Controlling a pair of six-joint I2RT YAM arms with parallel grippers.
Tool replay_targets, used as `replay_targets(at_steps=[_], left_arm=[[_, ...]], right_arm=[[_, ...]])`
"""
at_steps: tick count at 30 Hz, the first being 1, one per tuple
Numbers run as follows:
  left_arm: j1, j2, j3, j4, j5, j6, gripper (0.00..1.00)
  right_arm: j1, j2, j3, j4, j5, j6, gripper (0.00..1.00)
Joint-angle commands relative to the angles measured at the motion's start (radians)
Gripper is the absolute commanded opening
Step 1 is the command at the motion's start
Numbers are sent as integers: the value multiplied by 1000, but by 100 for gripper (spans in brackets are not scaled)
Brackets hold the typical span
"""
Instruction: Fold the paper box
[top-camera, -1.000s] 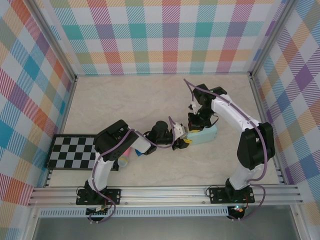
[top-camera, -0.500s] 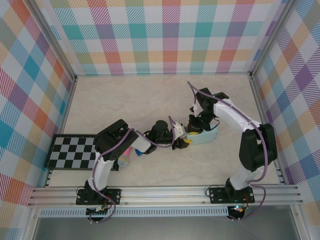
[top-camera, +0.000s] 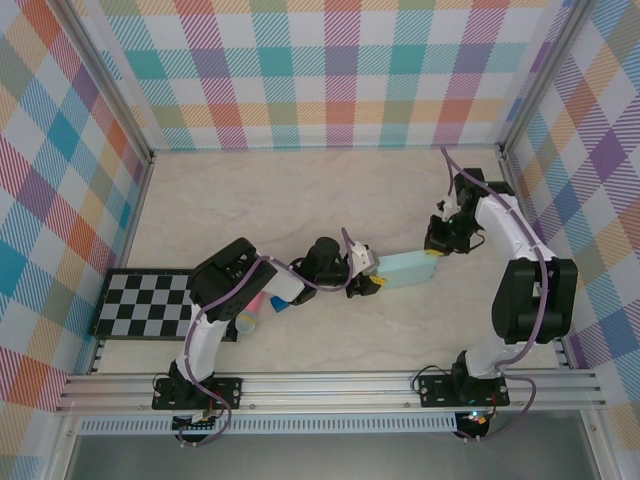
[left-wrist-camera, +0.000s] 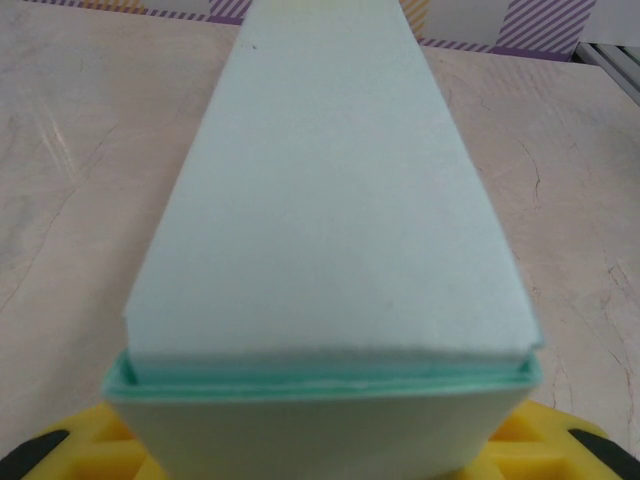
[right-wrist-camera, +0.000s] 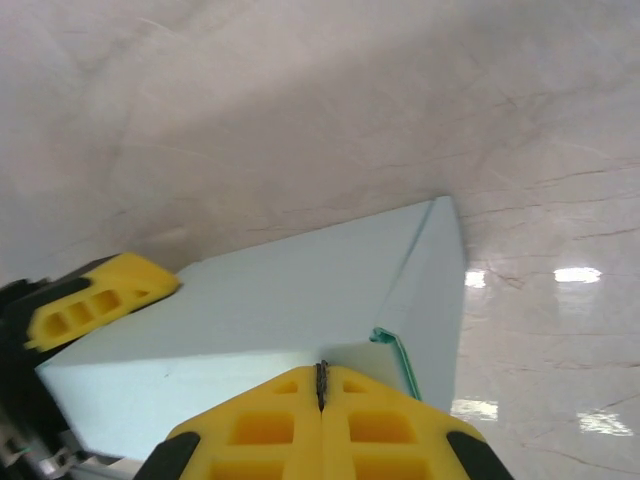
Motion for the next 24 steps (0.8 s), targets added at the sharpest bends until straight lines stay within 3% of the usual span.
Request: replay_targets(at_steps=[1,5,13,19,24], left_arm=[[6,61,-35,-234,-25,-7,10],[6,60,-38,-238,-30,-4,10],[6,57,-24,-279,-29,18,9],[6,55,-29,-270,-30,14,9],[6,56,-33,-264,-34,11,8]], right_arm=[[2,9,-97,27,54,-13,0],[-2,-1,-108,28,53,-10,0],[-5,-98,91,-121,86,-18,0],[-5,-75,-31,-52,42,0,0],[-5,-55,-105,-2,123,14,0]])
